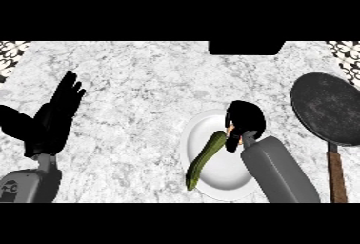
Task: Pick the cupcake from the plate and place it in the pan
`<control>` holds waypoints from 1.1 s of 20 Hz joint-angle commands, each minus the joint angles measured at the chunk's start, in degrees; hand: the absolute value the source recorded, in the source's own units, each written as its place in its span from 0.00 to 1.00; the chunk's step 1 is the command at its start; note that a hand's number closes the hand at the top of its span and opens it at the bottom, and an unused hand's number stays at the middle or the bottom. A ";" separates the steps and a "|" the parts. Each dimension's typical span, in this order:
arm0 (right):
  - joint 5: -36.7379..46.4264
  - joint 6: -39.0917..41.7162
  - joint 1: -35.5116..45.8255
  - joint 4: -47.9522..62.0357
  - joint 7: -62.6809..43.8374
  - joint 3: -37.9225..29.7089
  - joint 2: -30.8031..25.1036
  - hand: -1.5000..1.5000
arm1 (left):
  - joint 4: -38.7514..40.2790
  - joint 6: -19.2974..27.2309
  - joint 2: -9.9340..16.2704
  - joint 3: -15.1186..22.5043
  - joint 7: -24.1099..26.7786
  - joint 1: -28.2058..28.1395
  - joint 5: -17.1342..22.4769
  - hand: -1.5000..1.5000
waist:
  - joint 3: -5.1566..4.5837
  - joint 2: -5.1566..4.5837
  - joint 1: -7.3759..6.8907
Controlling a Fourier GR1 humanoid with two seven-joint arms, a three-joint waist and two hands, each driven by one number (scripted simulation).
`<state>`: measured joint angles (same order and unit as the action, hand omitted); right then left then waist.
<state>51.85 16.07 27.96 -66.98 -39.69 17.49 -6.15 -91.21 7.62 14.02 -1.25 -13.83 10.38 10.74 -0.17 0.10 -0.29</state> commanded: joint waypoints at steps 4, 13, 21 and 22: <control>3.88 -8.75 9.69 6.58 -6.74 -5.75 2.97 1.00 | 1.04 -1.93 0.18 -1.30 1.90 -1.58 0.59 0.50 | 0.16 -0.22 -0.34; 19.44 -4.07 19.16 -8.07 -18.90 2.98 -0.50 1.00 | 2.37 1.85 -2.58 0.66 0.59 2.13 -2.47 0.50 | 0.11 0.22 0.95; 18.04 0.98 20.84 -12.30 -15.53 -7.13 -6.01 1.00 | -0.64 -0.71 0.21 -2.05 -2.66 1.98 -0.85 0.50 | 0.18 -0.01 0.21; 19.22 -0.54 18.16 -15.35 -16.36 -7.02 -6.74 1.00 | -1.70 -0.76 -0.78 -1.08 -1.83 -0.41 -1.23 0.50 | 0.18 0.05 0.31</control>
<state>70.26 15.27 47.10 -79.74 -54.82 13.57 -10.63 -90.38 6.29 13.54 -2.87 -13.46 10.23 10.00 -0.03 0.17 0.05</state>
